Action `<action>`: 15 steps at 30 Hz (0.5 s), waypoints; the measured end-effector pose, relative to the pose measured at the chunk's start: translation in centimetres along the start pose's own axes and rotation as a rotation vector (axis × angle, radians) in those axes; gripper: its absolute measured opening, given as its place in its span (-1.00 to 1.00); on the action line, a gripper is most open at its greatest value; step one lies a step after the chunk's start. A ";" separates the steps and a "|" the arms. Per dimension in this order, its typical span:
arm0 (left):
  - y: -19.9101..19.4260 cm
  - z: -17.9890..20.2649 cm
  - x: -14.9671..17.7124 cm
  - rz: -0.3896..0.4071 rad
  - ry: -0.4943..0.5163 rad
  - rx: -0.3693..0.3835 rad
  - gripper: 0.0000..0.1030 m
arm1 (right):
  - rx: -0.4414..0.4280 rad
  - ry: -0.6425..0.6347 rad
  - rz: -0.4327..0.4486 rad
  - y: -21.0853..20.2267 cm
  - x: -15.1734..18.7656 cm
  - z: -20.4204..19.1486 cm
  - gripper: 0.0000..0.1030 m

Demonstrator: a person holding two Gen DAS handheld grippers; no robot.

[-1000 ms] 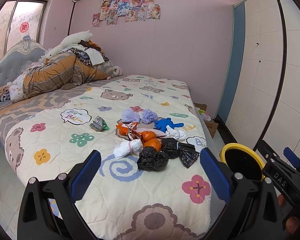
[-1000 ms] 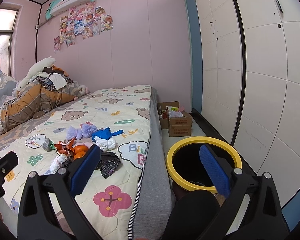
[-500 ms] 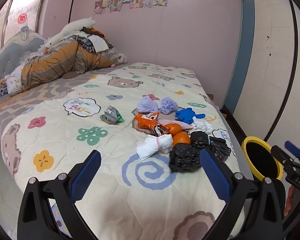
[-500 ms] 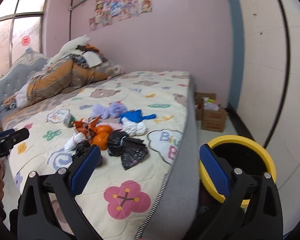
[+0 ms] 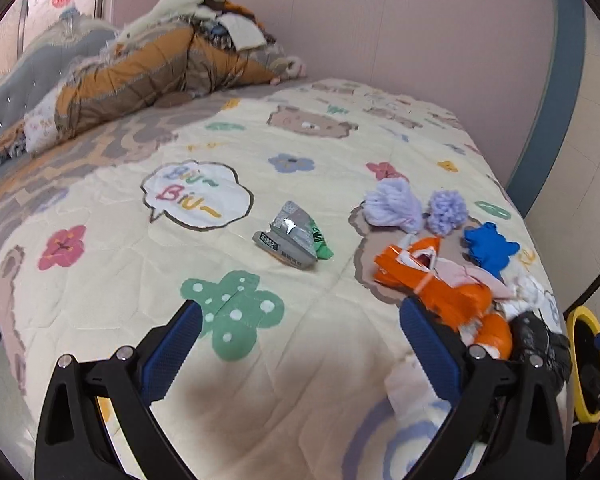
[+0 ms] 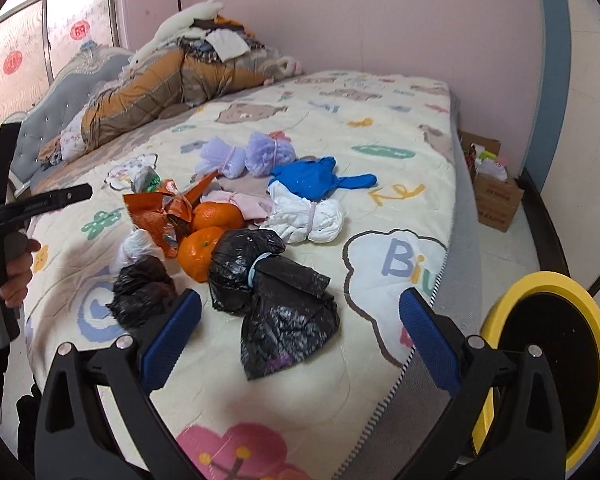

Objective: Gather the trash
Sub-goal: 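Grasp the black plastic bag with the right tool while the left tool grasps the silver wrapper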

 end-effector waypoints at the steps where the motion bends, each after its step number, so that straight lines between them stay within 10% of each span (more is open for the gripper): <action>1: 0.6 -0.2 -0.2 -0.010 -0.005 -0.008 0.85 | -0.003 -0.010 -0.014 0.6 -0.2 -0.1 0.85; 15: 9.9 -1.7 -3.9 -0.105 -0.046 -0.110 0.78 | -0.072 -0.065 -0.078 5.7 -0.7 -1.1 0.85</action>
Point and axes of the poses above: each gripper's, at about its wrist camera, not at the fingertips, and y roughly the way its jaws point, z to its right, x to its underside, the point moved 5 cm from there along y, roughly the way its jaws point, and after that the axes turned 3 degrees about -y, right-handed, at the moved point
